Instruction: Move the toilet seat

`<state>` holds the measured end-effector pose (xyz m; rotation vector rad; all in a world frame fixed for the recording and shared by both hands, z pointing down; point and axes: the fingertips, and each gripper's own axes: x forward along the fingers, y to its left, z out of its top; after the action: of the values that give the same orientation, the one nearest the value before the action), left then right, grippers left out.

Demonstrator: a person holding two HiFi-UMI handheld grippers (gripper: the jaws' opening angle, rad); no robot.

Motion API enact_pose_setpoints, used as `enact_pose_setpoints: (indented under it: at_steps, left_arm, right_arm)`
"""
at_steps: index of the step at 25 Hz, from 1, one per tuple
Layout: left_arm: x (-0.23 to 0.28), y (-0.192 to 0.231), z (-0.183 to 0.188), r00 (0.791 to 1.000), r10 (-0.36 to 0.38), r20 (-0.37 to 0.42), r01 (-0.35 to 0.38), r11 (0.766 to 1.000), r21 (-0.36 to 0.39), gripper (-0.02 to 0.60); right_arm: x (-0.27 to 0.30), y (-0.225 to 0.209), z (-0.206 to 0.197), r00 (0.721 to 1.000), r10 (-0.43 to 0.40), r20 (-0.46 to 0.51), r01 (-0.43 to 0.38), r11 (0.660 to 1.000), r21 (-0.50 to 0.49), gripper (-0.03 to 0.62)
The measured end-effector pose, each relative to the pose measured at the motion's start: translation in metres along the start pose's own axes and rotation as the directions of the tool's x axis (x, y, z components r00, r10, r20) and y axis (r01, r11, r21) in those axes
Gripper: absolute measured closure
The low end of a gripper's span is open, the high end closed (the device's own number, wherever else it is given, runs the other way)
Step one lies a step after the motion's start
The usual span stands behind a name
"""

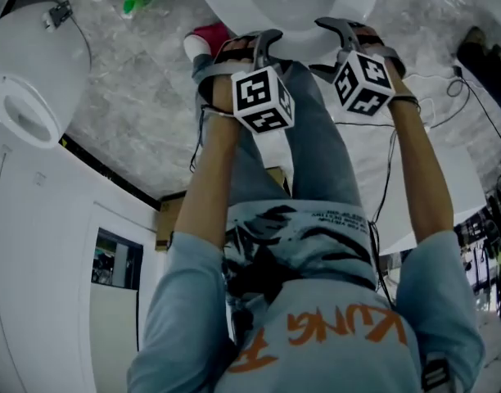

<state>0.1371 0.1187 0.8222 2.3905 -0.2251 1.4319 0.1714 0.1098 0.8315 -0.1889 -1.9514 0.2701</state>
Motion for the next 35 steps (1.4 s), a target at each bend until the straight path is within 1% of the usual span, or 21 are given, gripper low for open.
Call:
enact_pose_setpoints:
  at_steps: [1, 2, 4, 6, 9, 10, 11, 13, 15, 18, 22, 24, 26, 27, 29, 30, 32, 34, 35]
  left_arm:
    - [0.002, 0.000, -0.002, 1.000, 0.005, -0.011, -0.005, 0.999, 0.037, 0.330]
    - [0.004, 0.000, -0.004, 1.000, 0.009, -0.022, -0.007, 0.998, 0.069, 0.324]
    - [0.009, -0.002, -0.006, 0.999, 0.000, -0.036, 0.003, 0.996, 0.093, 0.306]
    - [0.014, -0.005, -0.009, 0.999, -0.017, -0.050, 0.022, 0.995, 0.101, 0.290]
    - [0.020, -0.011, -0.009, 0.997, -0.033, -0.063, 0.041, 0.992, 0.119, 0.276]
    - [0.021, -0.013, -0.009, 0.997, -0.036, -0.066, 0.043, 0.991, 0.123, 0.275]
    - [0.023, -0.013, -0.009, 0.997, -0.034, -0.068, 0.043, 0.991, 0.127, 0.272]
    - [0.024, -0.012, -0.009, 0.997, -0.028, -0.071, 0.038, 0.990, 0.135, 0.270]
    - [0.025, -0.011, -0.009, 0.997, -0.023, -0.072, 0.033, 0.990, 0.138, 0.270]
    - [0.023, -0.010, -0.010, 0.997, -0.014, -0.076, 0.025, 0.988, 0.149, 0.267]
    - [0.016, -0.011, -0.010, 0.997, 0.003, -0.080, 0.013, 0.980, 0.200, 0.259]
    - [0.010, -0.013, -0.008, 0.997, 0.016, -0.076, 0.003, 0.970, 0.243, 0.259]
    - [0.004, -0.015, -0.007, 0.996, 0.041, -0.077, -0.016, 0.953, 0.302, 0.254]
    - [0.000, -0.014, -0.008, 0.994, 0.071, -0.079, -0.039, 0.937, 0.348, 0.250]
    - [-0.010, -0.006, -0.007, 0.985, 0.158, -0.072, -0.109, 0.886, 0.451, 0.242]
    - [-0.014, -0.002, -0.006, 0.981, 0.185, -0.064, -0.132, 0.867, 0.480, 0.234]
    - [-0.018, -0.005, -0.005, 0.981, 0.185, -0.055, -0.134, 0.857, 0.497, 0.229]
    - [-0.016, -0.011, -0.005, 0.985, 0.162, -0.058, -0.109, 0.850, 0.516, 0.229]
    - [-0.016, -0.013, -0.003, 0.987, 0.149, -0.055, -0.100, 0.851, 0.516, 0.225]
  right_arm:
    - [0.006, 0.005, -0.005, 0.999, 0.023, -0.045, -0.025, 0.998, -0.057, 0.164]
    - [0.012, 0.010, -0.011, 0.995, 0.043, -0.089, -0.053, 0.992, -0.112, 0.160]
    - [0.021, 0.016, -0.018, 0.985, 0.063, -0.159, -0.095, 0.975, -0.202, 0.160]
    - [0.028, 0.018, -0.023, 0.977, 0.066, -0.201, -0.117, 0.960, -0.256, 0.161]
    - [0.037, 0.018, -0.025, 0.967, 0.064, -0.246, -0.139, 0.944, -0.300, 0.162]
    - [0.040, 0.018, -0.025, 0.964, 0.061, -0.259, -0.145, 0.938, -0.316, 0.169]
    - [0.042, 0.018, -0.024, 0.961, 0.055, -0.270, -0.148, 0.930, -0.336, 0.193]
    - [0.046, 0.017, -0.023, 0.956, 0.038, -0.291, -0.152, 0.913, -0.379, 0.264]
    - [0.048, 0.017, -0.023, 0.949, 0.029, -0.313, -0.159, 0.902, -0.401, 0.266]
    - [0.047, 0.017, -0.023, 0.948, 0.025, -0.316, -0.156, 0.905, -0.396, 0.270]
    - [0.036, 0.021, -0.020, 0.952, 0.044, -0.303, -0.164, 0.909, -0.383, 0.272]
    - [0.027, 0.023, -0.017, 0.955, 0.057, -0.292, -0.169, 0.911, -0.376, 0.273]
    - [0.018, 0.026, -0.013, 0.957, 0.071, -0.281, -0.176, 0.913, -0.369, 0.275]
    - [0.014, 0.027, -0.011, 0.957, 0.077, -0.278, -0.180, 0.913, -0.365, 0.276]
    - [0.005, 0.029, -0.006, 0.957, 0.094, -0.276, -0.192, 0.914, -0.357, 0.276]
    - [0.001, 0.030, -0.004, 0.956, 0.105, -0.275, -0.201, 0.914, -0.351, 0.278]
    - [-0.008, 0.033, 0.001, 0.955, 0.131, -0.265, -0.219, 0.915, -0.339, 0.279]
    - [-0.018, 0.036, 0.005, 0.957, 0.155, -0.246, -0.232, 0.916, -0.328, 0.279]
    - [-0.023, 0.037, 0.008, 0.958, 0.164, -0.237, -0.237, 0.916, -0.323, 0.281]
